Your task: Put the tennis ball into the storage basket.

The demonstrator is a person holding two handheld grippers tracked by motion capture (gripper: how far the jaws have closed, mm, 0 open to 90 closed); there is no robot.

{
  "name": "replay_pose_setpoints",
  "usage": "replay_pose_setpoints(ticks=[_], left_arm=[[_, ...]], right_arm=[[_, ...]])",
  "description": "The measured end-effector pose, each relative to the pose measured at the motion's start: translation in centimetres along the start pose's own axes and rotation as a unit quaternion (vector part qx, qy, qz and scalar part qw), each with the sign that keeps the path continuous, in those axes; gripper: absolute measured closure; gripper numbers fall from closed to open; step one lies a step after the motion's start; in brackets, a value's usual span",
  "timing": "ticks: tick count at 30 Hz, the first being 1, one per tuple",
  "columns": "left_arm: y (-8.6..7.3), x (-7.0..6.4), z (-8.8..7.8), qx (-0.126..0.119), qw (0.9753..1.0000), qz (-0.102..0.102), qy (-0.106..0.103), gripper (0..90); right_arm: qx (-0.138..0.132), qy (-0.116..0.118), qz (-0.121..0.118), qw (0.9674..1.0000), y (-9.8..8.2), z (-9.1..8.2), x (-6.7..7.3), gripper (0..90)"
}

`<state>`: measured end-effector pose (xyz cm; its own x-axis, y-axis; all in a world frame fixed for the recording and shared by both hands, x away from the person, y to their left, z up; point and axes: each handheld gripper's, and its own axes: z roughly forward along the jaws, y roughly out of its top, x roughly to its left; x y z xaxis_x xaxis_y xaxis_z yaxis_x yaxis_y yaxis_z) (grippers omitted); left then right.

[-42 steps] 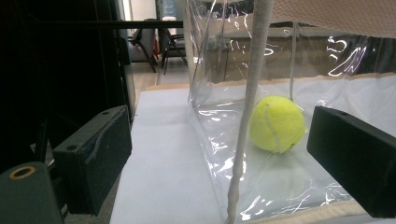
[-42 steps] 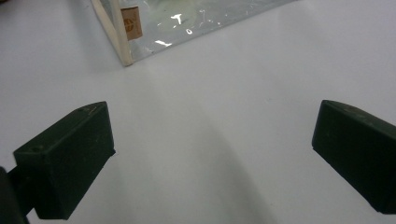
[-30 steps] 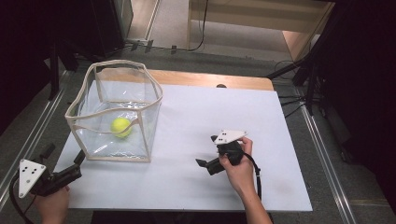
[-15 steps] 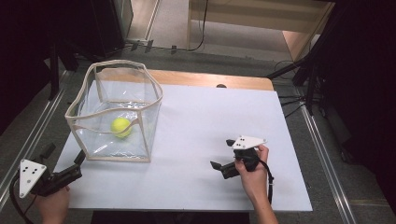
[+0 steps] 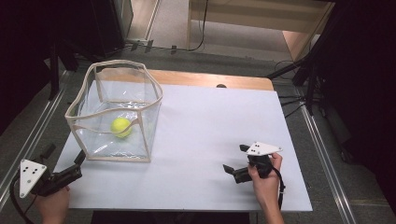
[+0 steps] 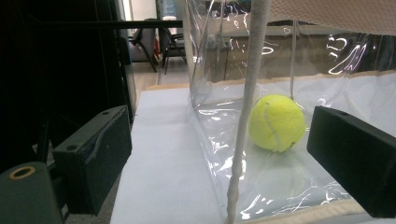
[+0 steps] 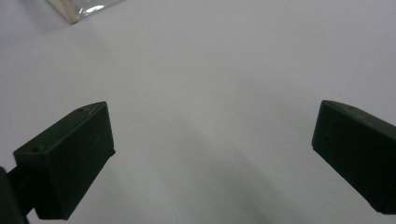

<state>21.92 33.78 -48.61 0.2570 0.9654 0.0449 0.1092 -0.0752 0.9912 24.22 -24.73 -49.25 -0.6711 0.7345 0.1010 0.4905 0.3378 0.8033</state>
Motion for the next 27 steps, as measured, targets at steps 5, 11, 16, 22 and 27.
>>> replay_pose_setpoints(ticks=[5, 11, 16, 22, 27], left_arm=[[0.0, 0.0, 0.0, 0.000, 1.0000, 0.001, 0.000, 6.9], [0.0, 0.0, 0.0, -0.001, 1.0000, 0.002, 0.000, 6.9], [0.0, -0.1, 0.0, -0.001, 1.0000, 0.001, 0.000, 6.9], [0.0, 0.0, 0.0, -0.001, 1.0000, 0.002, 0.000, 6.9], [0.0, 0.0, 0.0, 0.000, 1.0000, 0.002, -0.001, 6.9]], right_arm=[[-0.002, -0.012, 0.016, 0.9998, -0.9, -0.9, -0.5, 0.0], [-0.008, -0.022, 0.025, 0.9994, -1.9, -1.9, -1.0, 0.0], [-0.014, -0.035, 0.031, 0.9988, -2.5, -2.8, -1.6, 0.0], [-0.026, -0.046, 0.044, 0.9976, -3.5, -3.7, -2.4, 0.0], [-0.038, -0.058, 0.059, 0.9959, -4.3, -4.5, -2.9, 0.0]])
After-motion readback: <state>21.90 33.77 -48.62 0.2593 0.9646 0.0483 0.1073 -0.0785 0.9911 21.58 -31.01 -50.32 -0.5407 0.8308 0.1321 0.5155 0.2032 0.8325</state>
